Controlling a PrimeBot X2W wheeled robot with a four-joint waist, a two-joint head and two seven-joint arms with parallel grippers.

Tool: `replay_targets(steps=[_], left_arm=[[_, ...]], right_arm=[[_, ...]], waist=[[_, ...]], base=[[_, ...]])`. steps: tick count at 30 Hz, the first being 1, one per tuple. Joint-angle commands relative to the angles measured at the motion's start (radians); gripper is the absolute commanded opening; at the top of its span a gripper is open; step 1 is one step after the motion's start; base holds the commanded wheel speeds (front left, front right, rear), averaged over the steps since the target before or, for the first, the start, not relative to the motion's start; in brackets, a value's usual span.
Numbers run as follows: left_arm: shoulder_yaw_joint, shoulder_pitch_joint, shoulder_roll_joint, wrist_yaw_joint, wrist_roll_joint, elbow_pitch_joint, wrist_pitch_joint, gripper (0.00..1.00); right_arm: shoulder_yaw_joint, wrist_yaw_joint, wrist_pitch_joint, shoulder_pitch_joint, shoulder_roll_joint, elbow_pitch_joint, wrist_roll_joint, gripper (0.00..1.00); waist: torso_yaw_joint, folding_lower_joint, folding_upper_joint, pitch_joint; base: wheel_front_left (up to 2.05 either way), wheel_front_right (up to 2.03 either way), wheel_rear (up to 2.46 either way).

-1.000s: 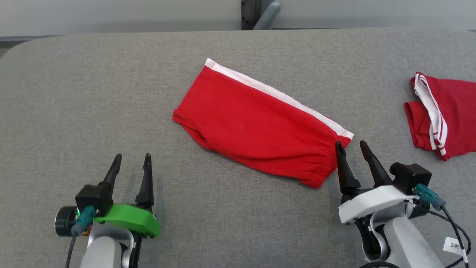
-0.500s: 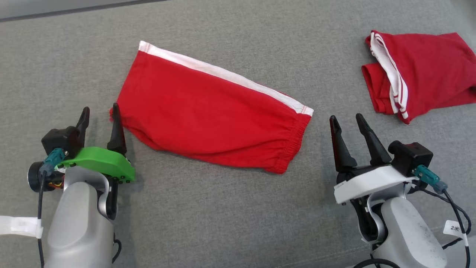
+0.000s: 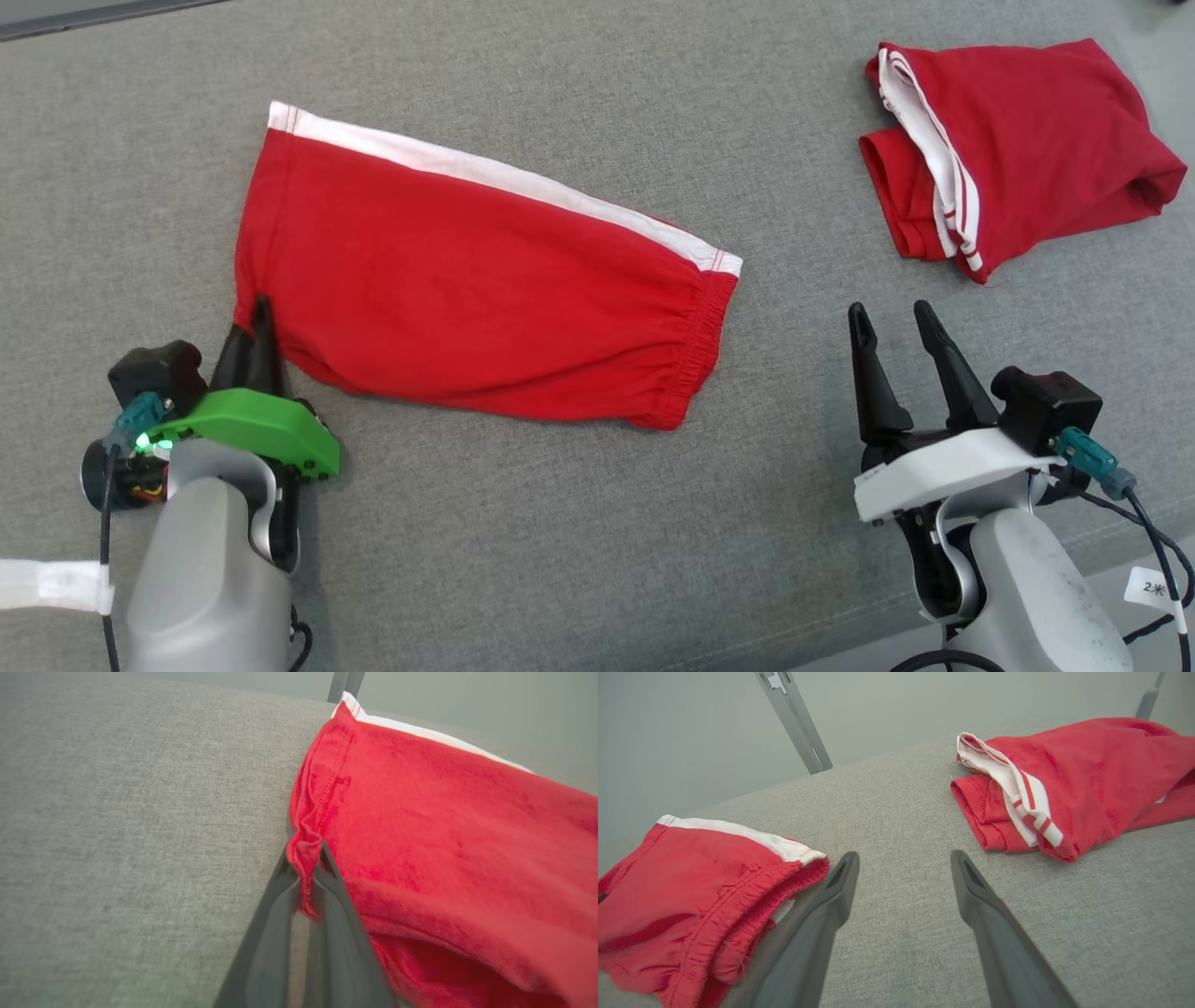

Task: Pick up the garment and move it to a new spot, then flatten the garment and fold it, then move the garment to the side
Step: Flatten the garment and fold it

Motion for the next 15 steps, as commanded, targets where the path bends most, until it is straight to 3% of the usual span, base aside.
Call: replay_targets(steps=[1,10,15], left_arm=[[-0.004,0.061,-0.012,-0.006,-0.008,0.008,0.01,0.0],[-0.052,0.217,-0.016,-0.004,-0.037,-0.143,0.006,0.0],[-0.099,0.31,-0.017,0.04,-0.095,-0.2,0.006,0.0]], right_arm=[[-0.001,0.0,-0.002,0.016,-0.003,0.004,0.002,1.0],[0.002,0.0,-0.002,0.072,-0.004,0.032,0.022,1.0],[0.009,0.0,-0.002,0.092,-0.004,0.045,0.028,1.0]], waist=[[0.048,0.0,-0.0001,-0.054],[0.159,0.0,-0.0001,-0.164],[0.191,0.0,-0.0001,-0.187]], base=[[0.0,0.0,0.0],[0.0,0.0,0.0],[0.0,0.0,0.0]])
